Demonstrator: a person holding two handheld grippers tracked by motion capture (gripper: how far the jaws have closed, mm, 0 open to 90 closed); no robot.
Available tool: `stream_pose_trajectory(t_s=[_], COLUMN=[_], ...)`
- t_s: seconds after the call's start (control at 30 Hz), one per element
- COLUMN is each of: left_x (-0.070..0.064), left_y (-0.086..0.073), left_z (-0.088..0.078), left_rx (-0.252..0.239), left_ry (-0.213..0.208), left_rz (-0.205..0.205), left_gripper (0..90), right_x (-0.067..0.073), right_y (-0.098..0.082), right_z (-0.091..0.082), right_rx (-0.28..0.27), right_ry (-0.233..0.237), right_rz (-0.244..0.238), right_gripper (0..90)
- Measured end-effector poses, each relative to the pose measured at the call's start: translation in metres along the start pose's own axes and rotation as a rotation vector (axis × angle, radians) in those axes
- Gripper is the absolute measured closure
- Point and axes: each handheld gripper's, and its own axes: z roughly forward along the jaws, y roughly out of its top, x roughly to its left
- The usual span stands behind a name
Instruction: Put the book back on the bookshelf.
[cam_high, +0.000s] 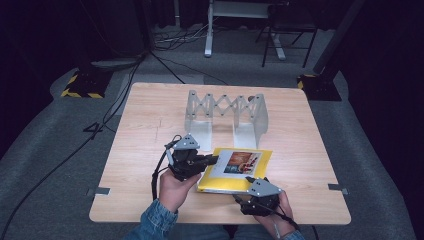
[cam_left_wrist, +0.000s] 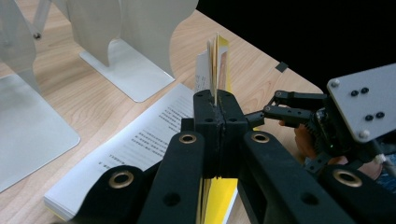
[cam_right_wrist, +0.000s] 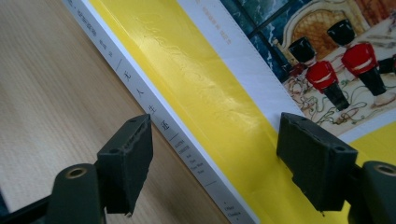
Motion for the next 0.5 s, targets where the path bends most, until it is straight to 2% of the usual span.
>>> stream_pose_trajectory(t_s=[0.13, 0.3, 0.5], left_x=[0.002, 0.003, 0.005], left_y=[0.000, 0.000, 0.000], left_z=[0.001, 0.002, 0.003], left_rx=[0.004, 0.008, 0.009], left_ry=[-0.007, -0.020, -0.044], left_rz=[-0.007, -0.012, -0.028], left_gripper=[89.1, 89.0, 89.1], right_x=[0.005, 0.006, 0.014], right_y=[0.000, 0.000, 0.002], right_z=[0.004, 0.009, 0.015], right_rx=[0.004, 0.016, 0.031], right_ry=[-0.038, -0.058, -0.122], right_rz=[-0.035, -0.045, -0.091], right_gripper=[27.5, 27.4, 27.2])
